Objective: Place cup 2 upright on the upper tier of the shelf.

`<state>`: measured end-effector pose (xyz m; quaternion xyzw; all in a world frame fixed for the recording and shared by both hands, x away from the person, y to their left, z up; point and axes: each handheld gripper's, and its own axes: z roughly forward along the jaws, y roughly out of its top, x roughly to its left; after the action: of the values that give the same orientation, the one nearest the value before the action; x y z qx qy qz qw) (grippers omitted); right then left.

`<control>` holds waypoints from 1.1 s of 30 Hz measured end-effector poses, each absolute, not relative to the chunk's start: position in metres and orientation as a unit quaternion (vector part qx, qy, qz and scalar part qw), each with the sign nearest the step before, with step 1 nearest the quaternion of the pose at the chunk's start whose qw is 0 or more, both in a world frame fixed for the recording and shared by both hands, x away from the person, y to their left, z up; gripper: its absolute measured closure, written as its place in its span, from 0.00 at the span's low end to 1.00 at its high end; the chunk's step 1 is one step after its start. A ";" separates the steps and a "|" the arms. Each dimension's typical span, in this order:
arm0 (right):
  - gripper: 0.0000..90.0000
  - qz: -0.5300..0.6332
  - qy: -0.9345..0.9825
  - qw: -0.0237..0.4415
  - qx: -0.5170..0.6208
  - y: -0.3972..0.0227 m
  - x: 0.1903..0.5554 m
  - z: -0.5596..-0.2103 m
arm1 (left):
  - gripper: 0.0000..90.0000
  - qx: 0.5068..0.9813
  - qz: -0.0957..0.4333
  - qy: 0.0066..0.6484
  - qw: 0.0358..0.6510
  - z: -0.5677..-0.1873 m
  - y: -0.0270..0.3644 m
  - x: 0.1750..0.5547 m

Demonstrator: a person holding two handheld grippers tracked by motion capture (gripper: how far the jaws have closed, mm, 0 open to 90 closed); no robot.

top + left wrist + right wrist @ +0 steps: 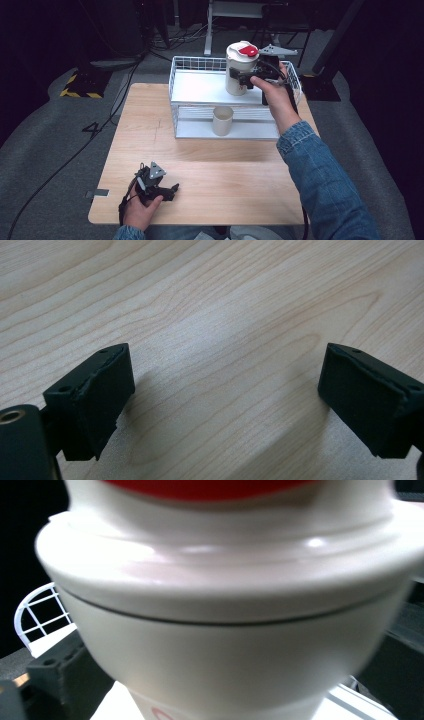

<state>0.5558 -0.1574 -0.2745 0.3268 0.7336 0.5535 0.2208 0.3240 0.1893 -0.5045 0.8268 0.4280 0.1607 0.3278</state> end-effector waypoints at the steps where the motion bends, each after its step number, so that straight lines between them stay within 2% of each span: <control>1: 0.00 0.553 0.734 0.221 0.327 -0.157 0.556 -0.275 | 0.09 0.827 0.161 0.428 0.328 -0.504 0.189 0.324; 20: 0.01 0.567 0.736 0.213 0.302 -0.184 0.527 -0.257 | 0.09 0.825 0.161 0.431 0.329 -0.505 0.189 0.324; 33: 0.03 0.566 0.744 0.215 0.282 -0.215 0.493 -0.242 | 0.10 0.833 0.156 0.417 0.329 -0.504 0.196 0.325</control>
<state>0.4933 -0.2149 -0.2420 0.2816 0.7439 0.5664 0.2153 0.3253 0.1960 -0.5044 0.8330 0.4168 0.1562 0.3287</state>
